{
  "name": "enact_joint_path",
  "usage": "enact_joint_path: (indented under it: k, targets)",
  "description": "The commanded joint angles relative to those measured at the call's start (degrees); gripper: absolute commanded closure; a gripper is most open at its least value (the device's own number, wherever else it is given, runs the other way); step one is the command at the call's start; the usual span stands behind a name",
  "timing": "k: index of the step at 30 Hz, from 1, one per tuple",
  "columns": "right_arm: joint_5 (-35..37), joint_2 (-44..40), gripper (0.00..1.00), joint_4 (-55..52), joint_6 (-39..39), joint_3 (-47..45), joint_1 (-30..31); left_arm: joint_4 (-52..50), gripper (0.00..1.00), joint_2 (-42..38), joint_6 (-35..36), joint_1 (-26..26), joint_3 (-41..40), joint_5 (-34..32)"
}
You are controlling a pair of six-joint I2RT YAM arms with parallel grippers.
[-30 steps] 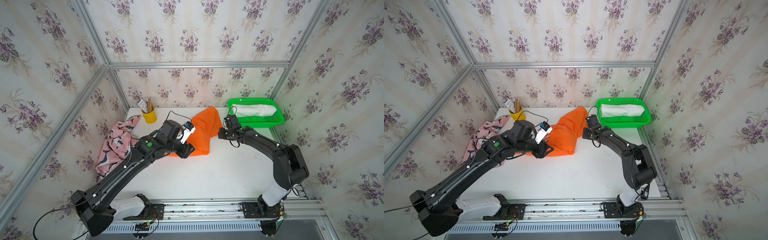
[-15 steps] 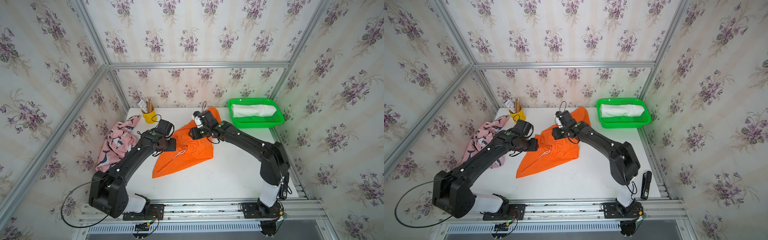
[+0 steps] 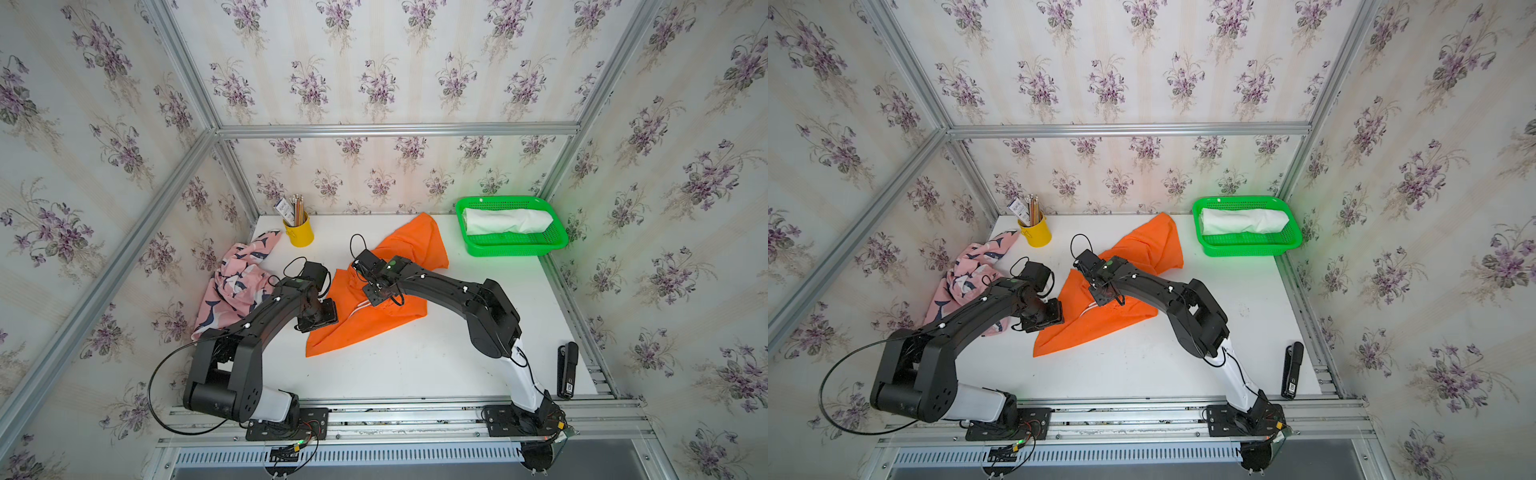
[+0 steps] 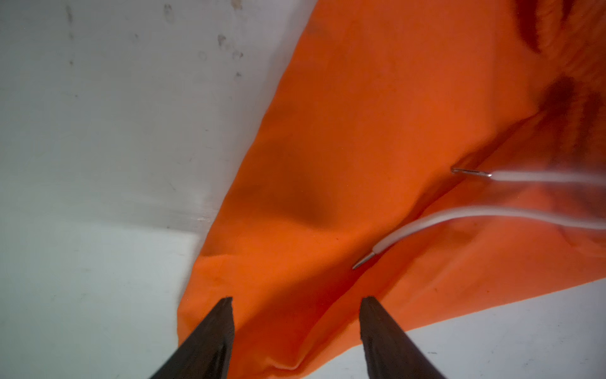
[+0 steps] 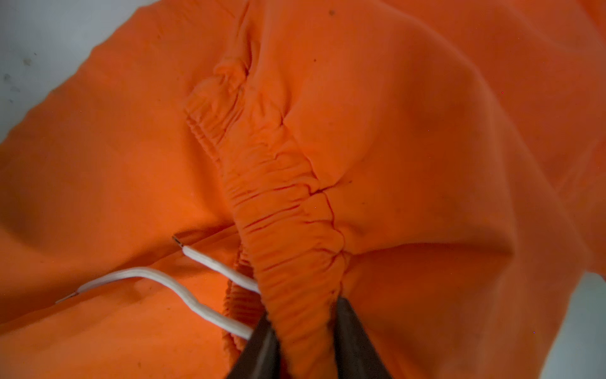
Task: Roll up the shorts
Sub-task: Fold the shorts at the center of the board.
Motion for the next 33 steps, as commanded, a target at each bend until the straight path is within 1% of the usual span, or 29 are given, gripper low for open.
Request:
enact_joint_path:
  k: [1,2,4,7,8,10,11,12,13,14,16,17,18,21,24,26,27,28,30,31,32,33]
  targets:
    - [0.2,-6.8,1.0,4.0,1.8,-3.0,-1.5,1.0,0.36,0.2,-0.9,0.1,0.3,-0.1]
    - [-1.1,-10.3,1.0,6.4,3.3,-6.0,-2.5,0.9,0.36,0.1,-1.0,0.1,0.4,-0.4]
    - [-5.9,-19.7,1.0,13.9,7.1,-15.6,-6.1,0.8,0.36,-0.7,-1.3,0.1,0.3,-0.9]
    - [-9.8,-34.6,1.0,25.0,15.8,-35.2,-13.8,0.6,0.36,-1.2,-1.4,0.1,0.3,-1.1]
    - [-9.9,-38.9,1.0,27.0,19.2,-41.6,-16.4,0.5,0.36,-1.2,-1.5,0.1,0.3,-0.9]
    - [-7.5,-47.4,1.0,28.3,28.5,-54.6,-21.7,0.6,0.36,-1.2,-1.6,0.1,0.1,-0.6]
    - [-6.5,-50.7,1.0,27.8,31.8,-59.7,-25.9,0.7,0.36,-1.2,-1.7,0.1,0.0,-0.5]
    - [-7.2,-53.8,0.93,28.1,33.6,-64.6,-28.3,1.0,0.36,-1.0,-1.9,0.1,-0.1,-0.2]
    - [-7.7,-56.2,0.74,27.8,34.3,-67.9,-30.2,1.2,0.36,-0.7,-2.1,0.1,-0.2,0.1]
    - [-6.9,-57.6,0.66,26.5,34.7,-69.2,-31.2,1.4,0.36,-0.2,-2.1,0.1,-0.2,0.6]
    - [-2.9,-59.3,0.52,22.4,34.0,-69.3,-31.4,1.7,0.36,1.3,-1.9,0.1,0.5,1.5]
    - [-1.5,-59.6,0.49,20.7,33.3,-68.6,-31.5,1.7,0.36,2.0,-1.7,0.1,0.9,1.8]
    - [-0.4,-59.7,0.47,19.4,31.9,-67.7,-31.4,1.6,0.36,2.8,-1.4,0.0,1.5,1.8]
    - [0.7,-59.5,0.46,16.7,27.7,-64.8,-31.3,1.1,0.36,5.4,0.1,0.0,4.5,2.0]
    - [1.2,-59.0,0.47,14.1,22.8,-60.7,-30.8,-0.4,0.35,9.1,1.9,0.1,9.9,2.4]
    - [3.7,-59.0,0.48,11.1,21.3,-57.4,-29.9,-1.5,0.35,11.6,3.0,0.1,13.7,2.4]
    - [3.3,-59.2,0.48,10.9,19.5,-56.0,-29.3,-1.9,0.35,13.2,3.6,0.0,15.9,2.7]
    - [-0.4,-59.7,0.49,12.4,16.5,-55.2,-28.9,-2.3,0.35,15.1,4.1,0.0,18.1,3.1]
    - [-13.0,-59.5,0.49,16.7,10.2,-54.8,-28.7,-3.4,0.35,18.6,4.9,-0.4,22.6,4.0]
    - [-17.9,-57.9,0.49,17.0,8.5,-53.8,-28.7,-3.9,0.35,20.7,5.5,-0.7,25.0,4.3]
    - [-20.1,-56.1,0.49,16.5,7.3,-52.7,-28.7,-4.6,0.35,22.4,5.8,-1.0,26.9,4.4]
    - [-20.3,-53.5,0.48,15.9,6.6,-51.6,-28.7,-5.2,0.35,24.5,6.1,-1.4,29.1,4.4]
